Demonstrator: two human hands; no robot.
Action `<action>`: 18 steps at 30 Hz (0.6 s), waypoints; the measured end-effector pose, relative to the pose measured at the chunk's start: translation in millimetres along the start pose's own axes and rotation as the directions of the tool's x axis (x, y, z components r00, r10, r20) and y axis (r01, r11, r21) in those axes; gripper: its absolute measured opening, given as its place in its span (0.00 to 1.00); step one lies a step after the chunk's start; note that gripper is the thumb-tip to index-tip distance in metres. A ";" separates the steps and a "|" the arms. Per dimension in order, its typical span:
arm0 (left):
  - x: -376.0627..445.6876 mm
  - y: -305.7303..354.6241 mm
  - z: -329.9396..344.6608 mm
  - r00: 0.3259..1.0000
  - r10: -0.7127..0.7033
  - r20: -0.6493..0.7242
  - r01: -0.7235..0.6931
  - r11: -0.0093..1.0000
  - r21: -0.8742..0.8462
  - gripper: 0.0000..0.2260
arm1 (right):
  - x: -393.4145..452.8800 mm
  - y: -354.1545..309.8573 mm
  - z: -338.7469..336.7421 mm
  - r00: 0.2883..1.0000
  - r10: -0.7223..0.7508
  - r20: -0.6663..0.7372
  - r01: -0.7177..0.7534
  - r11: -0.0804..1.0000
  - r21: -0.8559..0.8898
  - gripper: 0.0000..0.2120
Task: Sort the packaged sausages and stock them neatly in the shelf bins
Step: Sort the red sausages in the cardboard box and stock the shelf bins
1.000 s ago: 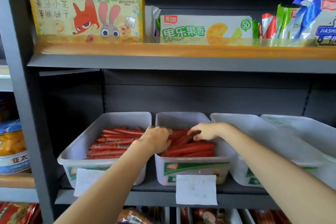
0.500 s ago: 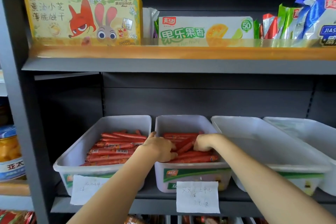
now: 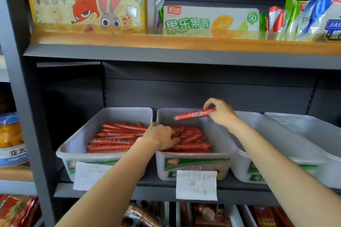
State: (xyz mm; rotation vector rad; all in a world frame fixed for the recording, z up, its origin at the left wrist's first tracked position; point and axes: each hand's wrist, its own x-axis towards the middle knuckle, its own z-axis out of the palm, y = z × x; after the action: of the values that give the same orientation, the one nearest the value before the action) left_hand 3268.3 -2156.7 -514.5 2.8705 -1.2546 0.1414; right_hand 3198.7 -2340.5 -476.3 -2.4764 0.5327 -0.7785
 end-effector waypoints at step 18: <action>-108.5 17.2 60.5 0.586 -0.059 -0.808 -0.382 0.860 -0.339 0.10 | -124.1 -1.3 4.9 0.918 -0.376 -0.123 0.393 0.905 0.164 0.18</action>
State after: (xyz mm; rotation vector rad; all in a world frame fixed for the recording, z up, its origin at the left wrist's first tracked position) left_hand 3187.3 -2091.4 -584.5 1.8303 -1.1078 0.8780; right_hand 3107.4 -2276.7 -531.4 -2.4065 -0.0119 -1.0427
